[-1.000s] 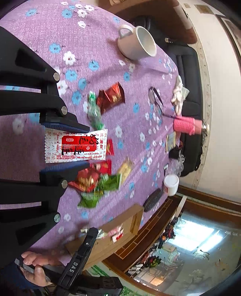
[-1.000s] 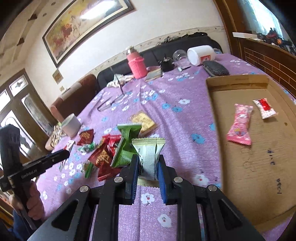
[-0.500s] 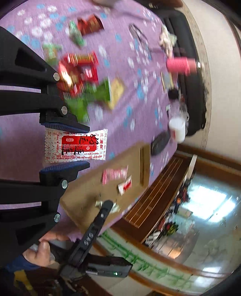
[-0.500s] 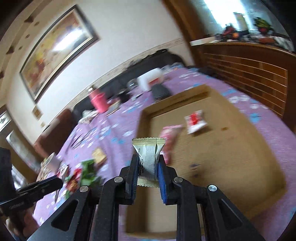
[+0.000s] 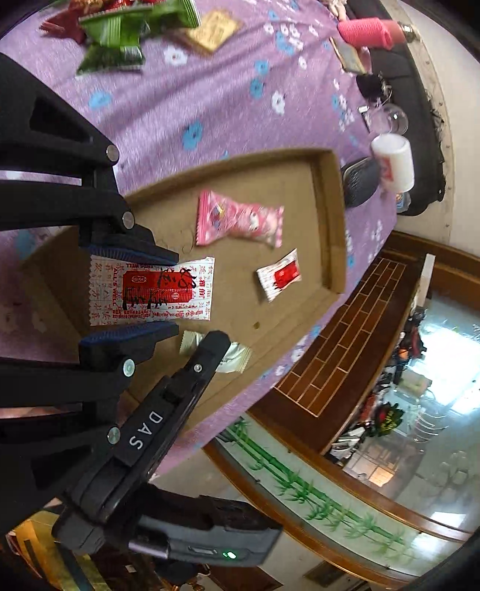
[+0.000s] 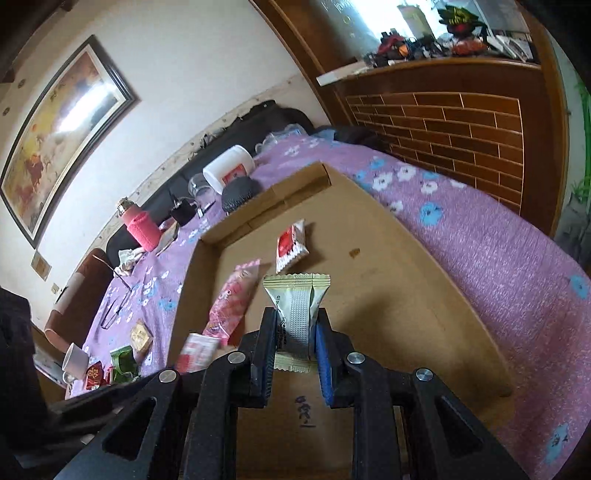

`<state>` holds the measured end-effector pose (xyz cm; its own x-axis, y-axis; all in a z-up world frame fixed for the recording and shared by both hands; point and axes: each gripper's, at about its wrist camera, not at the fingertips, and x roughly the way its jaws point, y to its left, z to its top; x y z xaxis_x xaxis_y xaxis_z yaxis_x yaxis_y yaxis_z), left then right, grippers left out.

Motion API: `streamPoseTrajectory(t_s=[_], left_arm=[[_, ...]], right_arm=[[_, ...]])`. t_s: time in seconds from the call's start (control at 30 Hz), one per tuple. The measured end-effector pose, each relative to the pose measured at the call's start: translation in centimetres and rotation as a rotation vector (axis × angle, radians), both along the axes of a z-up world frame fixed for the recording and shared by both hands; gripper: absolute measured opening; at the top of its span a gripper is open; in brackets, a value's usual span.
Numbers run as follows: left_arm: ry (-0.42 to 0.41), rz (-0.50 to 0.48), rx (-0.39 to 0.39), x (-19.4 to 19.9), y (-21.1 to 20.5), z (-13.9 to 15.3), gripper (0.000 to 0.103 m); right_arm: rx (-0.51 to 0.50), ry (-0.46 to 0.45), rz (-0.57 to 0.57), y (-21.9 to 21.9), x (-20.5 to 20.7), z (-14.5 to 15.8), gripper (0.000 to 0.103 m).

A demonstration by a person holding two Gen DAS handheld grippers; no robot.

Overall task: Organize snacks
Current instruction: 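Carry both held packets over the cardboard tray, then open the right gripper to drop the cream candy while the left drops the red-white packet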

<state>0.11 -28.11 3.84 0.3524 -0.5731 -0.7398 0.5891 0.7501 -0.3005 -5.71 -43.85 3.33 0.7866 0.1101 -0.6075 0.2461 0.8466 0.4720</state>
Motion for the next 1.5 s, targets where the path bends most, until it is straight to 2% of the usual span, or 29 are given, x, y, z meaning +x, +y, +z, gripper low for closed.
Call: streamPoseTrajectory(t_s=[0.1, 0.37, 0.8, 1.33, 1.5], left_arm=[[-0.020, 0.000, 0.010, 0.0, -0.3, -0.5, 0.029], [0.000, 0.004, 0.019, 0.3, 0.1, -1.7, 0.029], [-0.040, -0.012, 0.048, -0.3, -0.2, -1.8, 0.029], [-0.042, -0.012, 0.050, -0.3, -0.2, -1.7, 0.031], [-0.040, -0.011, 0.050, -0.3, -0.1, -1.7, 0.031]], right_arm=[[-0.007, 0.015, -0.005, 0.0, 0.2, -0.2, 0.021], [-0.045, 0.060, -0.010, 0.2, 1.1, -0.6, 0.021], [-0.051, 0.066, -0.014, 0.2, 1.1, -0.6, 0.021], [-0.057, 0.071, -0.015, 0.3, 1.2, -0.7, 0.021], [-0.061, 0.068, -0.020, 0.2, 1.1, -0.6, 0.026]])
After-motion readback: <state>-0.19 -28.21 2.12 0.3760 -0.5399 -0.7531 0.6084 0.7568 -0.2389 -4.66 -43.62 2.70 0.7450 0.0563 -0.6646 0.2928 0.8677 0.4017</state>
